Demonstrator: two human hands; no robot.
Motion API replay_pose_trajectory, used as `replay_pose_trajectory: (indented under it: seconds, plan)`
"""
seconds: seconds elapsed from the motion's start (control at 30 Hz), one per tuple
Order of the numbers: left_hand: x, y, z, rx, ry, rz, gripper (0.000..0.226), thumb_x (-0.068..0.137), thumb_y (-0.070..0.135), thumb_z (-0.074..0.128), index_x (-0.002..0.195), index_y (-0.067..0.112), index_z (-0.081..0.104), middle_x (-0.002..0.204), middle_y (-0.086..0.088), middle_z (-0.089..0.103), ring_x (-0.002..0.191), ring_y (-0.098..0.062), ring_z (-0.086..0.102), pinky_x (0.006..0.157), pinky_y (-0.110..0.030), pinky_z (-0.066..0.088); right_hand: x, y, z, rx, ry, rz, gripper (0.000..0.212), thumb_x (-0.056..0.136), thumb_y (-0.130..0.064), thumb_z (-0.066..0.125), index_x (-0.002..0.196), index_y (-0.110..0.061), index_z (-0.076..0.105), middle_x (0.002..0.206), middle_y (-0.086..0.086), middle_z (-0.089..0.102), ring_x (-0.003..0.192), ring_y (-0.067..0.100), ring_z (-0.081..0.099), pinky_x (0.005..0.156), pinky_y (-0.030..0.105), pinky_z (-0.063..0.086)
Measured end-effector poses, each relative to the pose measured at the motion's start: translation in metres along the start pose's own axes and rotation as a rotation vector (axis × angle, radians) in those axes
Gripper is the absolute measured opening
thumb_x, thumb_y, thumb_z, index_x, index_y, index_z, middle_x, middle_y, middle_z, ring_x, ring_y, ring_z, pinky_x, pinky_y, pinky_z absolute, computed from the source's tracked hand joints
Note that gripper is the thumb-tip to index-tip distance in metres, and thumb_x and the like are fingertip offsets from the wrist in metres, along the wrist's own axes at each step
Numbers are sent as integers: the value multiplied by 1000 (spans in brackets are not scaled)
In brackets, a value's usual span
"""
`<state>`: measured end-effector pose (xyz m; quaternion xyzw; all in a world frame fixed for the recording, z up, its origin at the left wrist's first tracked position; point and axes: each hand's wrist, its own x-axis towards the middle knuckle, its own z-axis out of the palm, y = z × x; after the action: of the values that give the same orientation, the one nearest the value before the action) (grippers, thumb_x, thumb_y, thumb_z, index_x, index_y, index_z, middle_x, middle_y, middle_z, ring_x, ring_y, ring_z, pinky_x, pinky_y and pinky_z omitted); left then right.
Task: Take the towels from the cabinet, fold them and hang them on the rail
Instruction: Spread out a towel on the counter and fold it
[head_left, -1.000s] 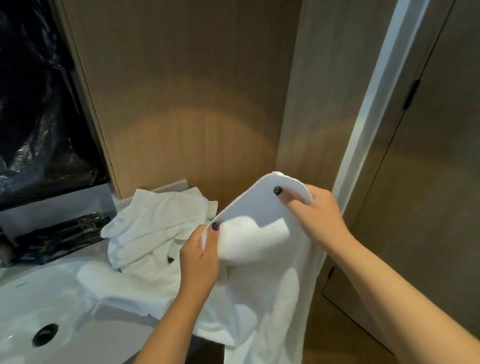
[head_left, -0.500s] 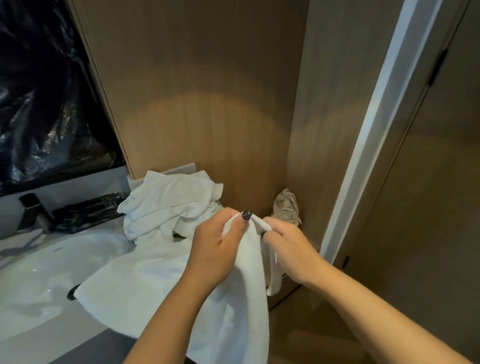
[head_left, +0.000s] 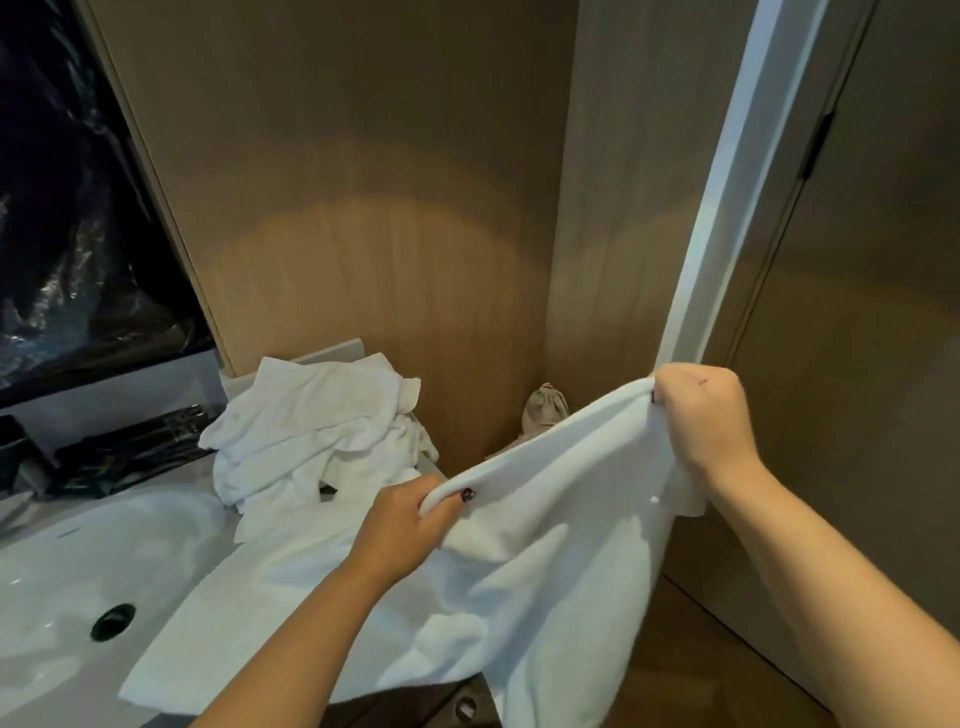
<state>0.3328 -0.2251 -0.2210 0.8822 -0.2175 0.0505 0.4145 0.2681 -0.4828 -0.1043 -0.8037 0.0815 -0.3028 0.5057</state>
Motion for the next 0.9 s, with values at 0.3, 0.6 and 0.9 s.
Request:
replay_pose_trajectory:
  seconds: [0.3,0.6,0.9]
  plan:
    - [31,60,-42,-183,135,298,28,93,37,46,65,33,46,65,22,54,64,0,50,58,-11,36,-5,5,-5,-389,-506,-23,21,90,-48,57,105,-33,59,108,-11,64,97,11,60,76,24,48]
    - [16,87,-87,-338,253,401,36,97,42,43,69,22,53,63,12,53,58,-4,49,54,-12,36,-17,-52,83,-179,-839,-283,46,85,-61,58,101,-18,63,84,6,63,71,22,53,69,45,46]
    - [9,47,-111,-476,399,211,31,89,48,56,69,24,56,60,8,46,57,-4,39,54,-19,33,-2,-74,107,-117,-464,-499,42,89,-36,62,61,-10,45,55,0,38,53,10,32,53,27,25]
